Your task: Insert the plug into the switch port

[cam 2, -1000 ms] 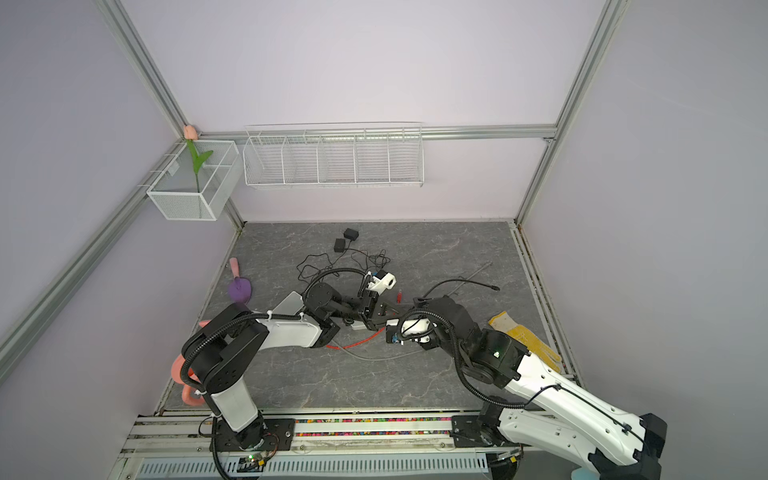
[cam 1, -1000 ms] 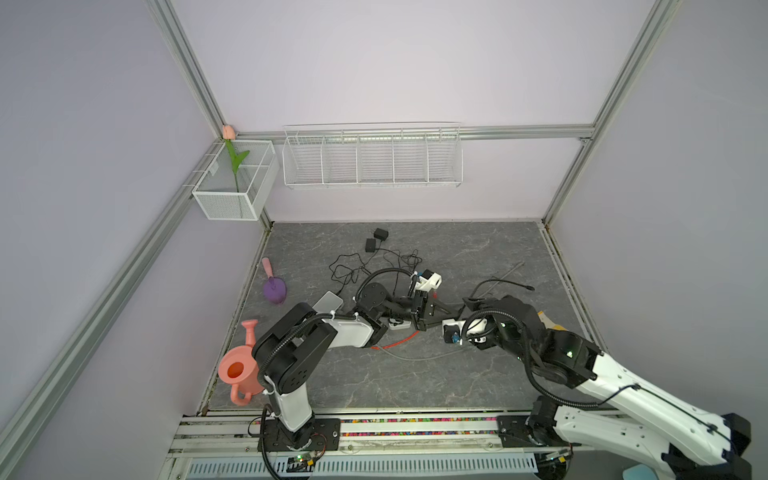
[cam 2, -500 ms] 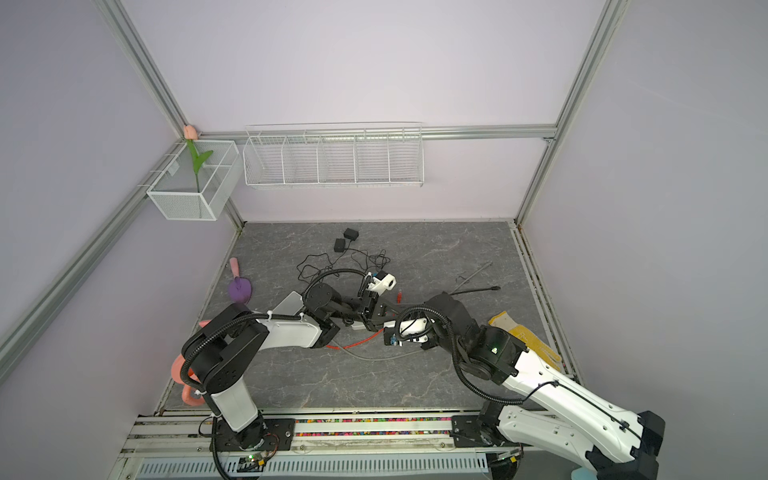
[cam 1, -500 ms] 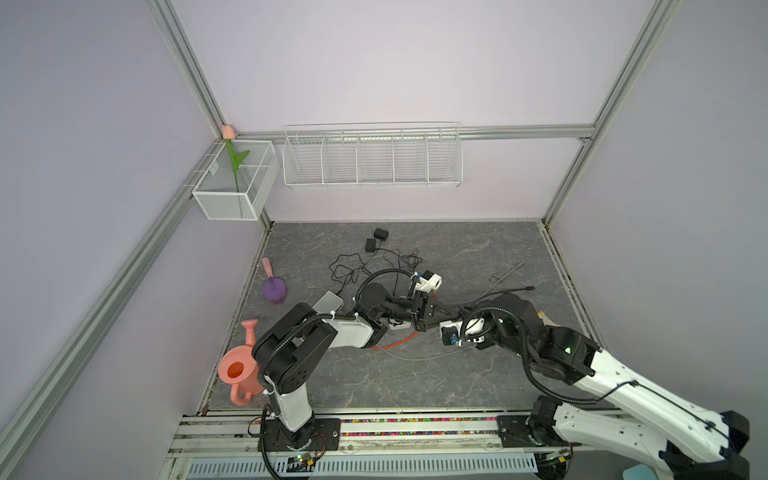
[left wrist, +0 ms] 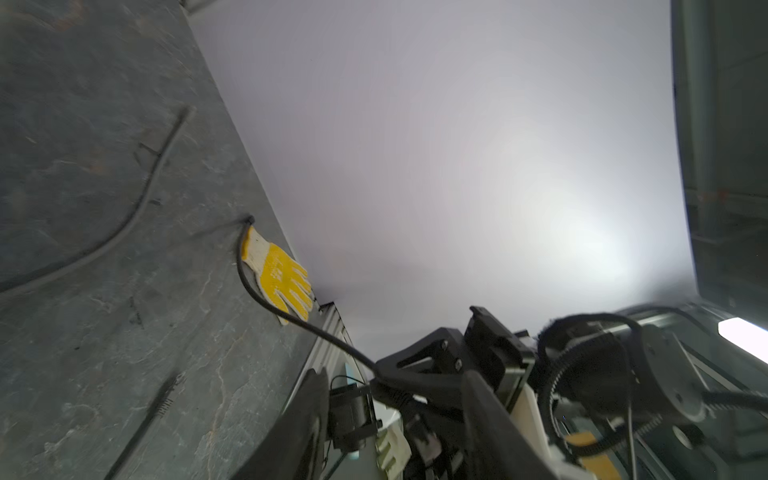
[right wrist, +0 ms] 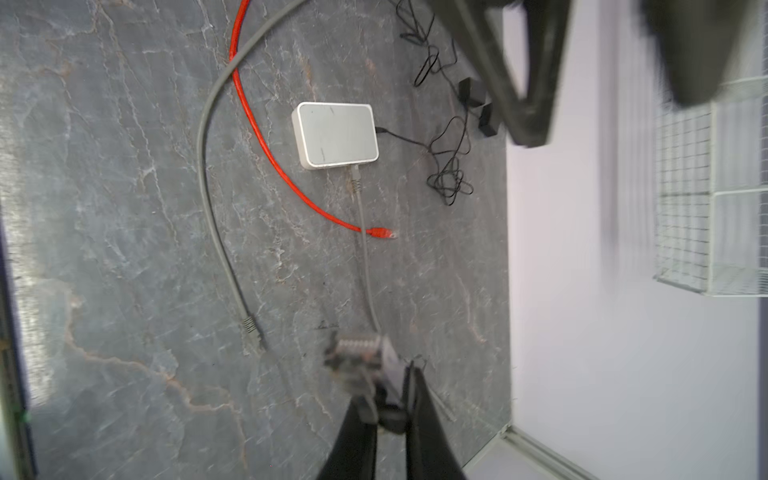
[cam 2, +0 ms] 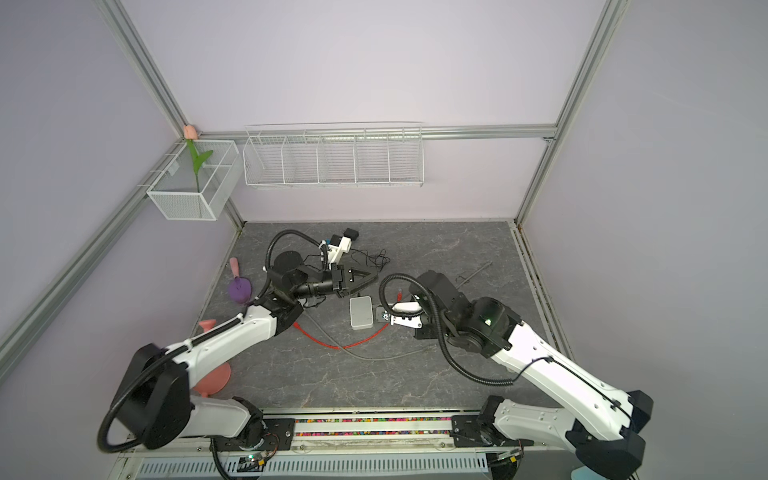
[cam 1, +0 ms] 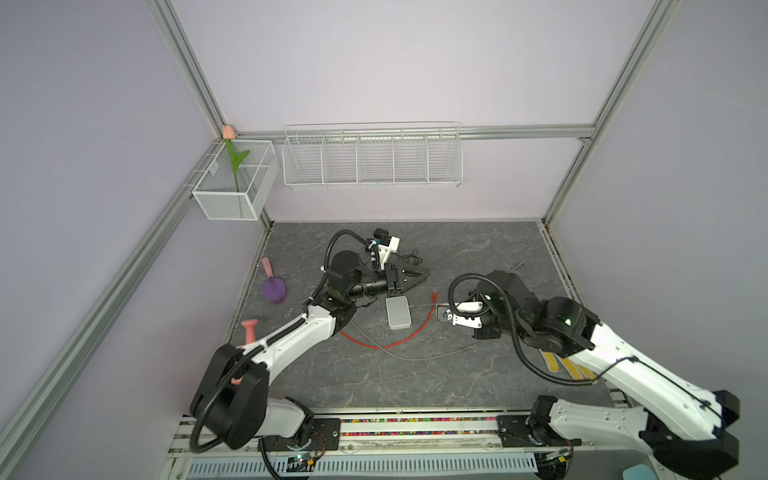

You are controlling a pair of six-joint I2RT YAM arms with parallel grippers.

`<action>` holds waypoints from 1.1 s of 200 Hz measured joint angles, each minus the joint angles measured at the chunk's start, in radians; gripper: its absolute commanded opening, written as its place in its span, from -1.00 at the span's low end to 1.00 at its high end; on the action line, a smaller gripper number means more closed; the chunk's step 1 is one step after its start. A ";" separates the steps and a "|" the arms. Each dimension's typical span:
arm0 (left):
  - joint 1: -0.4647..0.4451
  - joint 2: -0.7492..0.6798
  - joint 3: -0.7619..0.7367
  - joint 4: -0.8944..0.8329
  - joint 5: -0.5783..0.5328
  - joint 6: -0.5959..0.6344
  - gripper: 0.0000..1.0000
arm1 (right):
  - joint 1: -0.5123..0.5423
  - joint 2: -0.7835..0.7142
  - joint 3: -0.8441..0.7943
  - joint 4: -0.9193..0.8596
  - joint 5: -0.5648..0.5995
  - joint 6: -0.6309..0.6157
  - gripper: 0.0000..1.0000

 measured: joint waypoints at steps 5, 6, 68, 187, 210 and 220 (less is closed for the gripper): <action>-0.023 -0.032 0.026 -0.079 -0.044 0.074 -0.03 | 0.000 0.034 0.022 -0.023 0.000 0.028 -0.87; -0.025 -0.037 0.028 -0.085 -0.047 0.080 -0.03 | 0.000 0.039 0.024 -0.026 0.000 0.032 -0.87; -0.053 -0.067 -0.016 -0.406 -0.175 0.372 -0.19 | -0.005 0.124 0.035 -0.116 -0.029 0.195 -0.87; -0.077 -0.012 -0.147 -0.193 -0.050 0.242 -0.20 | -0.090 0.190 0.017 -0.086 -0.150 0.291 -0.87; -0.083 -0.011 -0.152 -0.180 -0.056 0.226 -0.17 | -0.093 0.223 0.019 -0.081 -0.165 0.307 -0.87; -0.083 -0.007 -0.153 -0.181 -0.063 0.222 -0.17 | -0.095 0.230 0.023 -0.084 -0.171 0.312 -0.87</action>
